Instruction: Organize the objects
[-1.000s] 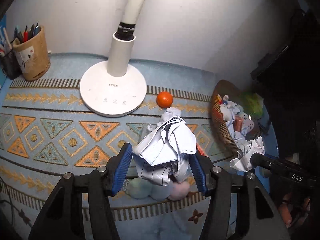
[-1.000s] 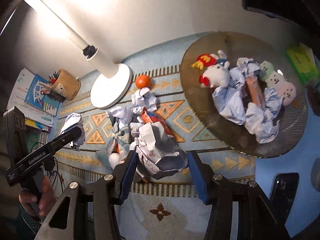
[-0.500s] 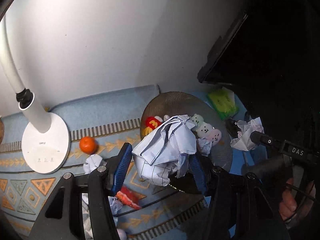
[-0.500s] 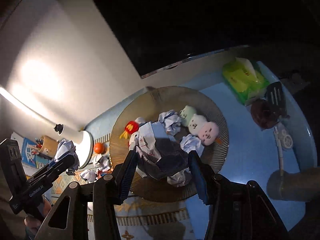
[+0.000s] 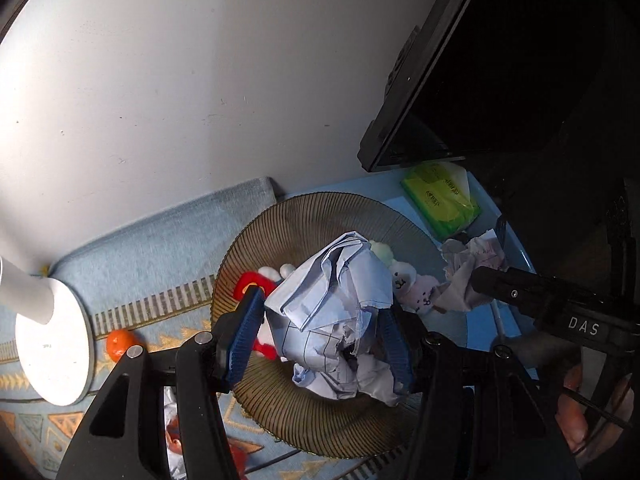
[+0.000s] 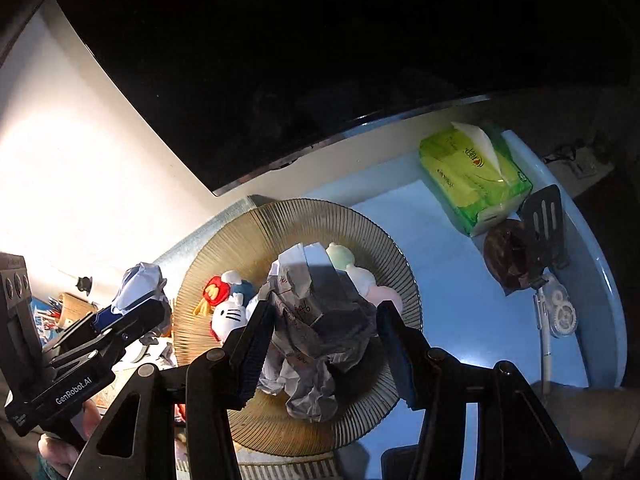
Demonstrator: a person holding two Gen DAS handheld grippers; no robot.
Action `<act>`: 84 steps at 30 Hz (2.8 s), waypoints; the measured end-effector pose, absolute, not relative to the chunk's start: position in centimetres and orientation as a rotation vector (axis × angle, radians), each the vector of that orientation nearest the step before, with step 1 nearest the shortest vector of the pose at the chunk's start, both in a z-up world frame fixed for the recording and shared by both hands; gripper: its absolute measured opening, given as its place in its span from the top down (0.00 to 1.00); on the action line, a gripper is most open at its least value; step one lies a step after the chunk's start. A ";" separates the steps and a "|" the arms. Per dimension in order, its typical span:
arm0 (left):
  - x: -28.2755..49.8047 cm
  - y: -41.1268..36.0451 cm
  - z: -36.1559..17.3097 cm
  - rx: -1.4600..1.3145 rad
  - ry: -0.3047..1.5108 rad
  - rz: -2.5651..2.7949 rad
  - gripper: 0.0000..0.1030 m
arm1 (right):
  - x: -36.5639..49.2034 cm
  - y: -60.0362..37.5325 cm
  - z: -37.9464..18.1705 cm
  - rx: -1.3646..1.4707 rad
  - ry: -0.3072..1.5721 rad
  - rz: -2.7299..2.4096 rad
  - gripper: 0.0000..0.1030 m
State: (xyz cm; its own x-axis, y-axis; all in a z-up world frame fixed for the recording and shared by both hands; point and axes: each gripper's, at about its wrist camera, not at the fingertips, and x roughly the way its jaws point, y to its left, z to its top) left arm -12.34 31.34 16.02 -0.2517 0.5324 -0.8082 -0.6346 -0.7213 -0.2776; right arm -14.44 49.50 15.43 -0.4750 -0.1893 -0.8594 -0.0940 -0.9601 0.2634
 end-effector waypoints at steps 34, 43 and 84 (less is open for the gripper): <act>-8.3 22.5 17.8 -1.341 0.058 2.233 0.26 | -13.6 47.0 14.5 1.563 -0.375 -2.507 0.35; -4.0 8.8 18.1 -1.408 -0.056 2.519 0.26 | -9.3 39.5 14.0 1.550 -0.229 -2.349 0.35; -2.2 1.3 2.2 -1.375 0.135 2.615 0.00 | -1.0 28.3 -1.0 1.358 0.170 -2.615 0.00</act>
State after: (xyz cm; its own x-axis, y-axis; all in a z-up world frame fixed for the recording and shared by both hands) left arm -2.16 1.27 2.23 -0.5543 0.1196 -0.8237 -0.2037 -0.9790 -0.0050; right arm -0.98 28.34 -1.05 -0.5623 -0.1151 -0.8189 0.2203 -0.9753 -0.0142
